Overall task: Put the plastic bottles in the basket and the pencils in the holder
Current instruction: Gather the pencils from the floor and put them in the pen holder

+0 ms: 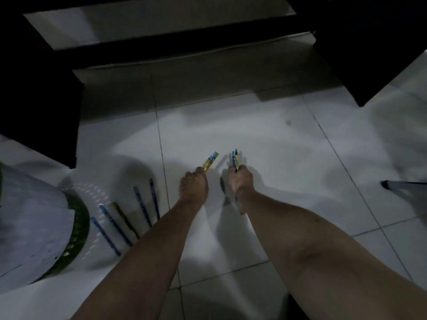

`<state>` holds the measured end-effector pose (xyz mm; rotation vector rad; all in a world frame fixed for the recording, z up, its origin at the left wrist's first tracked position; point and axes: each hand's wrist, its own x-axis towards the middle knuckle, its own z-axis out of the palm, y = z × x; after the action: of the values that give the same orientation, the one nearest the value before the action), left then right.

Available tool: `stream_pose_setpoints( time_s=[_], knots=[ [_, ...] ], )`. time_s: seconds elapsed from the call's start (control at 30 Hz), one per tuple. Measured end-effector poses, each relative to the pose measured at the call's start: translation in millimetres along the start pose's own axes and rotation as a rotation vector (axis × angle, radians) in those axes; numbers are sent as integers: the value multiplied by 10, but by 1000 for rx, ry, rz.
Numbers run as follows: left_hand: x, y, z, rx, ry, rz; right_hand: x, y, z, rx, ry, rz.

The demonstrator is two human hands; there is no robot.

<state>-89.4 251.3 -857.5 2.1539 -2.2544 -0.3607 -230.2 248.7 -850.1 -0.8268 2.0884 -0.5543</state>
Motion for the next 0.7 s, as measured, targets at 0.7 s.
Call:
stream_pose_setpoints(
  time_s=[0.7],
  knots=[
    [-282, -782, -525, -607, 64, -350, -569, -589, 641, -123, -268, -239]
  ],
)
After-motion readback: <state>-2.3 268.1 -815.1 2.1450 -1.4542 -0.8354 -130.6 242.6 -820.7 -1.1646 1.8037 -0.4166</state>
